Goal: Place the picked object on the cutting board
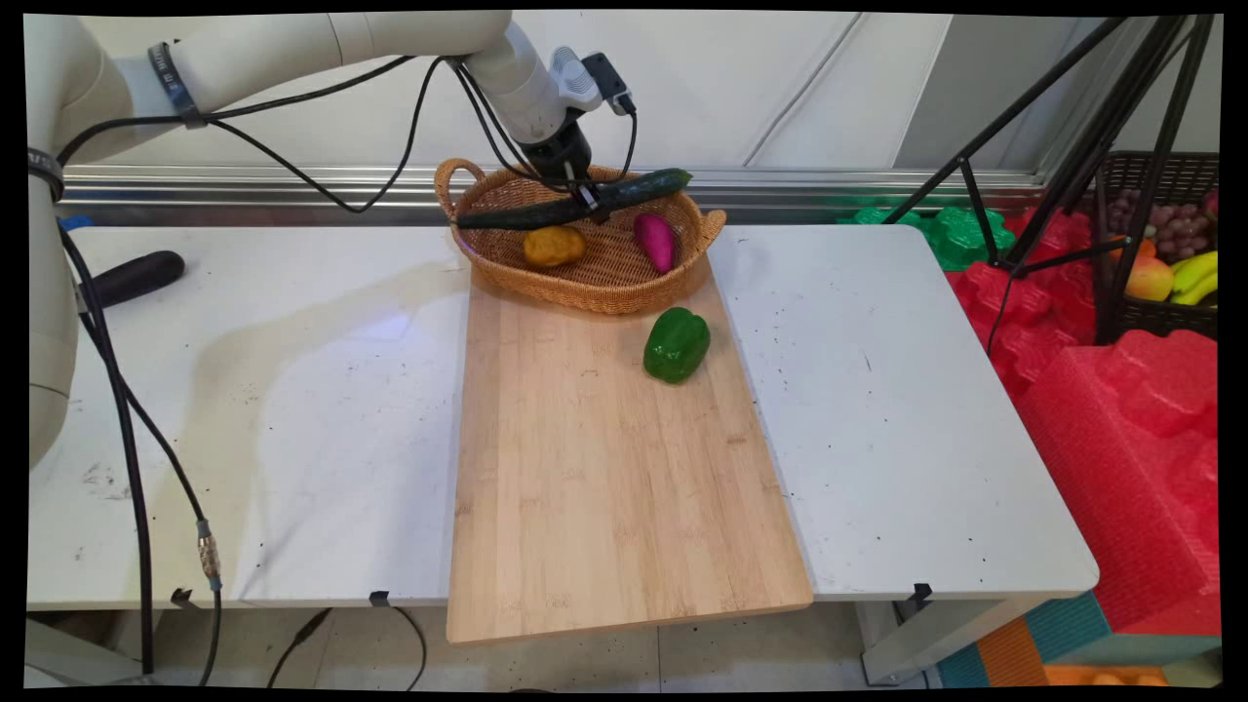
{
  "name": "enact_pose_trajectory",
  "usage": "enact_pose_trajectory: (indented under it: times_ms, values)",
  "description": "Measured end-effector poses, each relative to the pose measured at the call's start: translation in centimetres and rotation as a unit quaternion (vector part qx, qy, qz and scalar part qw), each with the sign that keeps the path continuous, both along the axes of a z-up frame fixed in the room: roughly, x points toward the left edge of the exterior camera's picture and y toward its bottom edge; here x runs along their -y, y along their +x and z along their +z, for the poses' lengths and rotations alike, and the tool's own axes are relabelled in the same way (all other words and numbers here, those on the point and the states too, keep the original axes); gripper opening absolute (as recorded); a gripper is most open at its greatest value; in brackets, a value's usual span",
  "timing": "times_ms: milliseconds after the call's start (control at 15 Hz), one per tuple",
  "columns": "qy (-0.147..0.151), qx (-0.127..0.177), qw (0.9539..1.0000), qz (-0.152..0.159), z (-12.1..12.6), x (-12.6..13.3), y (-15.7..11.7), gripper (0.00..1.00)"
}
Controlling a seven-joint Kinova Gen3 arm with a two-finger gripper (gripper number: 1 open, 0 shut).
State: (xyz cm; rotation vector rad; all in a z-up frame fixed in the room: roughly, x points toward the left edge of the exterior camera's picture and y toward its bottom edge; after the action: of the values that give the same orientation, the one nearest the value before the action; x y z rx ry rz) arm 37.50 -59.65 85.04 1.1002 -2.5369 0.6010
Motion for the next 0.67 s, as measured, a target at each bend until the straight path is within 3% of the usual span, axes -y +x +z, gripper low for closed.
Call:
enact_pose_trajectory:
  times_ms: [400, 667]
  values:
    - [-0.021, 0.013, 0.9997, 0.001, 1.7, -0.7, 0.1, 0.00]
    - [-0.046, 0.019, 0.9987, -0.001, 4.4, -2.5, -0.3, 0.00]
